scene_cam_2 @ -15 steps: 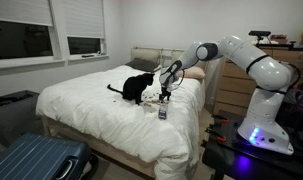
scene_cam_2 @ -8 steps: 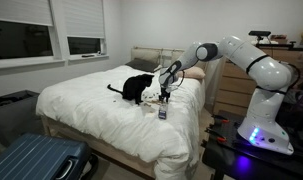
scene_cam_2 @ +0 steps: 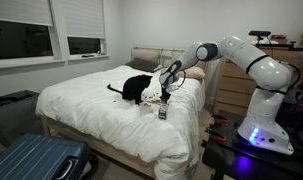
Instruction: Pick some objects from the bed and put them in the clear bottle
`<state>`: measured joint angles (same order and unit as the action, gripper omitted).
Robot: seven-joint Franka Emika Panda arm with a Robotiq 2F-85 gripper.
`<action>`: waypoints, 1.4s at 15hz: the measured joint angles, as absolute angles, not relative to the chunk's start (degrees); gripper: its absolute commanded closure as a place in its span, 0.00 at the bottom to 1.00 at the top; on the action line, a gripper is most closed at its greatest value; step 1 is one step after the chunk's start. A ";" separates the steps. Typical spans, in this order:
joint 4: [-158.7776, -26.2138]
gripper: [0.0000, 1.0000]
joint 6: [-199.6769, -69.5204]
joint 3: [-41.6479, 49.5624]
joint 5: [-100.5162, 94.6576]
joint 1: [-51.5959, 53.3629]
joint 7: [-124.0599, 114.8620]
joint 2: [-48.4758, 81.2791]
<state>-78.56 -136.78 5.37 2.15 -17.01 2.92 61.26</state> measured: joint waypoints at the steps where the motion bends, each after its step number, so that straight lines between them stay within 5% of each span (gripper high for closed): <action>1: -78.52 1.00 -136.63 5.38 2.37 -17.04 2.87 61.26; 21: -89.89 1.00 -136.11 5.21 3.02 -15.09 2.95 48.41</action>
